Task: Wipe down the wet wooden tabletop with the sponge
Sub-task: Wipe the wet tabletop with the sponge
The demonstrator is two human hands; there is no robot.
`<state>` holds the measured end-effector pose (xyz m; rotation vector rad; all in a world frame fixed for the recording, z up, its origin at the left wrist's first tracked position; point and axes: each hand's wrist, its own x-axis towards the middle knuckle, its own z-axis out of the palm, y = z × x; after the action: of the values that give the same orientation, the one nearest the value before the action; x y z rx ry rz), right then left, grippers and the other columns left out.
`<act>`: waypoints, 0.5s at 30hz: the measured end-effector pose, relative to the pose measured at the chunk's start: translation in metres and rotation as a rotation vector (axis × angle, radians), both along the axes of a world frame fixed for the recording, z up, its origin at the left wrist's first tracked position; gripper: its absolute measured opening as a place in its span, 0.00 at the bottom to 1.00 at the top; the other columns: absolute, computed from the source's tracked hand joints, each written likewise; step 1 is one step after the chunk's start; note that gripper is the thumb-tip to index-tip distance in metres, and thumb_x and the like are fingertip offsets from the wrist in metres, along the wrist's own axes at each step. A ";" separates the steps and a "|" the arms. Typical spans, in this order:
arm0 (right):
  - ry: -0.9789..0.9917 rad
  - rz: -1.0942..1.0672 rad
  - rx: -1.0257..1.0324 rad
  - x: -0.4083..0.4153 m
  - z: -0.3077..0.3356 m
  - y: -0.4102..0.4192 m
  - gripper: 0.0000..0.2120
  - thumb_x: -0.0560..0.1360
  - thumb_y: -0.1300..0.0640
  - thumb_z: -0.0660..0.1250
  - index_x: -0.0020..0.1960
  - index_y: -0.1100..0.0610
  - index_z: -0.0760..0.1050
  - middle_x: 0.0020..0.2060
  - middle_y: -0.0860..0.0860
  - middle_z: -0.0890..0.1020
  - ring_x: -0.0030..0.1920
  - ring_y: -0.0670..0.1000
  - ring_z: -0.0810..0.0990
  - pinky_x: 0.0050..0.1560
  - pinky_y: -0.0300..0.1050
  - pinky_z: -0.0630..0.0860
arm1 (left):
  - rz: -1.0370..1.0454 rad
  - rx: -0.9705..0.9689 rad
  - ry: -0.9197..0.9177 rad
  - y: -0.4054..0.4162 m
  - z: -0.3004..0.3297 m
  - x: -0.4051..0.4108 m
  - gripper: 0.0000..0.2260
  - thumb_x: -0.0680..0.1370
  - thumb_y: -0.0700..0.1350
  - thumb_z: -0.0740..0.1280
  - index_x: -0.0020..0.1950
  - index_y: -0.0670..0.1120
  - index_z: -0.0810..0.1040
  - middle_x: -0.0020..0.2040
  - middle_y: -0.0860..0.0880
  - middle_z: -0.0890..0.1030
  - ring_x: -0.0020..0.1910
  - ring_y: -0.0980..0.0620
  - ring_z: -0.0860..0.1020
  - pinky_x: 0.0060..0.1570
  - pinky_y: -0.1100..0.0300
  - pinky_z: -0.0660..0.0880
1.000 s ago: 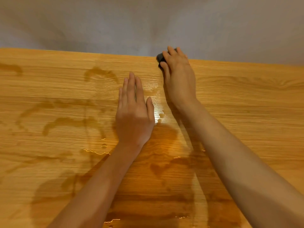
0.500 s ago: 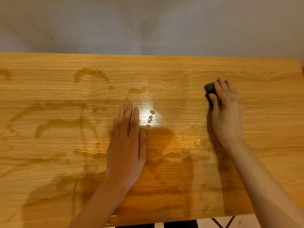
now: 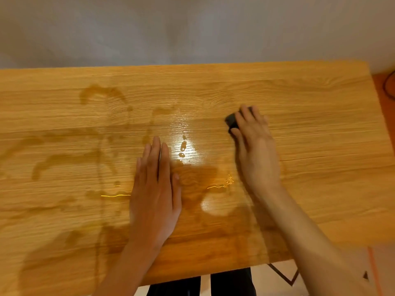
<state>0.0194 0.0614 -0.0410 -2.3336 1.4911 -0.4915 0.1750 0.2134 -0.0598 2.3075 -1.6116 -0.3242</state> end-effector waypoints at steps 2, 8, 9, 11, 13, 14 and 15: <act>0.028 -0.194 -0.015 -0.048 0.007 -0.013 0.18 0.82 0.60 0.59 0.70 0.64 0.70 0.71 0.59 0.70 0.74 0.57 0.63 0.75 0.55 0.57 | -0.002 -0.002 0.010 -0.001 0.000 0.001 0.25 0.85 0.46 0.51 0.81 0.39 0.55 0.82 0.42 0.54 0.82 0.45 0.51 0.79 0.45 0.53; 0.012 -0.247 -0.092 0.014 -0.005 0.026 0.18 0.81 0.60 0.59 0.68 0.67 0.71 0.69 0.61 0.72 0.74 0.59 0.64 0.73 0.57 0.62 | 0.004 -0.016 -0.004 0.000 0.000 0.001 0.25 0.85 0.46 0.50 0.81 0.39 0.55 0.82 0.41 0.54 0.82 0.44 0.52 0.80 0.48 0.50; 0.014 -0.162 -0.124 0.038 -0.010 0.040 0.17 0.81 0.59 0.61 0.68 0.66 0.72 0.68 0.60 0.73 0.73 0.58 0.66 0.73 0.56 0.63 | 0.008 -0.014 -0.009 -0.001 -0.001 0.001 0.25 0.85 0.46 0.50 0.81 0.38 0.55 0.82 0.41 0.54 0.82 0.44 0.52 0.80 0.47 0.51; 0.005 0.001 -0.160 0.072 -0.015 0.060 0.17 0.80 0.58 0.62 0.66 0.64 0.75 0.66 0.59 0.76 0.71 0.56 0.69 0.74 0.52 0.63 | 0.004 0.001 -0.023 -0.001 -0.001 0.002 0.26 0.85 0.46 0.49 0.81 0.37 0.55 0.82 0.41 0.54 0.82 0.43 0.52 0.79 0.45 0.54; 0.013 0.123 -0.174 0.067 -0.014 0.056 0.17 0.79 0.58 0.63 0.65 0.64 0.76 0.65 0.58 0.77 0.70 0.56 0.71 0.73 0.51 0.63 | 0.003 0.013 -0.031 -0.001 -0.002 0.001 0.26 0.85 0.47 0.49 0.81 0.37 0.53 0.82 0.41 0.53 0.82 0.44 0.51 0.79 0.45 0.53; 0.001 0.147 -0.159 0.050 -0.012 0.050 0.17 0.78 0.59 0.64 0.65 0.64 0.76 0.66 0.58 0.77 0.71 0.57 0.70 0.73 0.51 0.63 | 0.006 0.016 -0.031 0.000 -0.002 0.001 0.26 0.85 0.47 0.48 0.81 0.38 0.53 0.82 0.41 0.53 0.82 0.44 0.51 0.80 0.46 0.52; -0.015 0.115 -0.119 0.029 -0.008 0.041 0.17 0.79 0.59 0.64 0.65 0.64 0.75 0.66 0.58 0.76 0.71 0.57 0.69 0.74 0.50 0.61 | 0.008 0.015 -0.029 0.000 -0.002 0.000 0.26 0.85 0.47 0.48 0.82 0.38 0.53 0.83 0.42 0.52 0.82 0.45 0.50 0.80 0.47 0.51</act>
<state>0.0480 0.1027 -0.0495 -2.4847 1.3453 -0.5807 0.1752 0.2135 -0.0615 2.3391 -1.6184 -0.3036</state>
